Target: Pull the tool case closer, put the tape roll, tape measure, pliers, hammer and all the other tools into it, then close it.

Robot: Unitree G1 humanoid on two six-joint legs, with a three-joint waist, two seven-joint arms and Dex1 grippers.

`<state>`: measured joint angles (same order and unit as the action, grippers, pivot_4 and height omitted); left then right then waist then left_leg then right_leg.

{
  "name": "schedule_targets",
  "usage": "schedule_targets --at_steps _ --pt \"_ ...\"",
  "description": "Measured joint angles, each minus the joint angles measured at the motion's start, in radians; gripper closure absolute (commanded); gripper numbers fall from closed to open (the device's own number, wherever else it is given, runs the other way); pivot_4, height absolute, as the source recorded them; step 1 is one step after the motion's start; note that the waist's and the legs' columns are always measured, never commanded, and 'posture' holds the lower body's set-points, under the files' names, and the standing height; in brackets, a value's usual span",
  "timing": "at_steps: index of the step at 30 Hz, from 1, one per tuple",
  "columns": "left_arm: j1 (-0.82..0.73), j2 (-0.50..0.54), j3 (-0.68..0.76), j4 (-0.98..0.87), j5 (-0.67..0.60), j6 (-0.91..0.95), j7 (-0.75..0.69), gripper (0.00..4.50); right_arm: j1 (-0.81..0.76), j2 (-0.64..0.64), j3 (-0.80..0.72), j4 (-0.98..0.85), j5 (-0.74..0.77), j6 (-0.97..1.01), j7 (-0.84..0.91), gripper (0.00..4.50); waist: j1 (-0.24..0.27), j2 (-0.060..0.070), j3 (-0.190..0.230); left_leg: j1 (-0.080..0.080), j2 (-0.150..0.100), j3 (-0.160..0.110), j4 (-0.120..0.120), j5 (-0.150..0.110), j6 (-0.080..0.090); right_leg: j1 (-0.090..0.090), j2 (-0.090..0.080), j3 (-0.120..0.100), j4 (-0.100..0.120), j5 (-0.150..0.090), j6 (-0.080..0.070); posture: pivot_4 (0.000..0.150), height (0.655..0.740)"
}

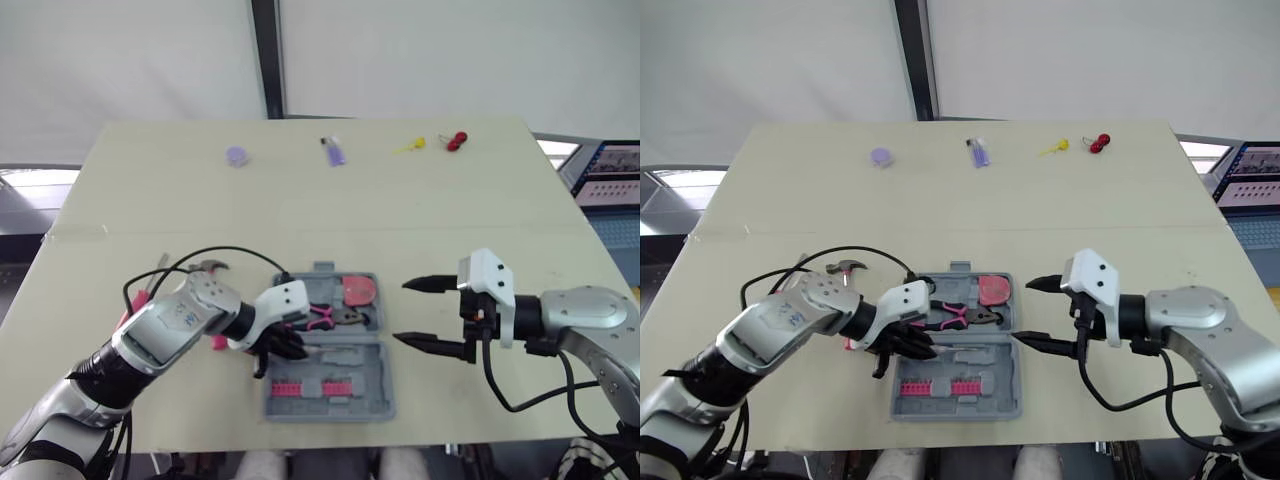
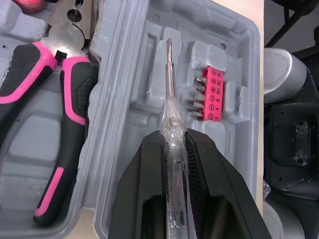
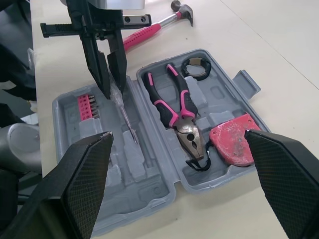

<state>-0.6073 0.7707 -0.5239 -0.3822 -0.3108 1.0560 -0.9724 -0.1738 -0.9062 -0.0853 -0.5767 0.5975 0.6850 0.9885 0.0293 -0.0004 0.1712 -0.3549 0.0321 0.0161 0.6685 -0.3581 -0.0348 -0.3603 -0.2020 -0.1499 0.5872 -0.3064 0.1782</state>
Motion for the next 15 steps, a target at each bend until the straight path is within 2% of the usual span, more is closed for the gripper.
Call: schedule_targets --at_steps 10,15 --pt "-0.029 -0.064 -0.040 0.032 0.041 0.009 0.043 4.42 0.031 -0.028 -0.007 -0.013 0.014 0.010 0.001 0.00 0.002 0.000 0.000 0.000 0.000 0.000 0.001 0.000 0.000 0.000 0.000 0.000 0.000 0.000 0.000 0.150 0.7400" --pt "-0.032 -0.063 -0.046 0.037 0.046 0.012 0.047 4.42 0.043 -0.051 -0.010 -0.012 0.018 0.012 0.007 0.00 0.000 0.000 0.000 0.000 0.000 0.000 0.001 0.000 0.000 0.000 0.000 0.000 0.000 0.000 0.000 0.150 0.7400"
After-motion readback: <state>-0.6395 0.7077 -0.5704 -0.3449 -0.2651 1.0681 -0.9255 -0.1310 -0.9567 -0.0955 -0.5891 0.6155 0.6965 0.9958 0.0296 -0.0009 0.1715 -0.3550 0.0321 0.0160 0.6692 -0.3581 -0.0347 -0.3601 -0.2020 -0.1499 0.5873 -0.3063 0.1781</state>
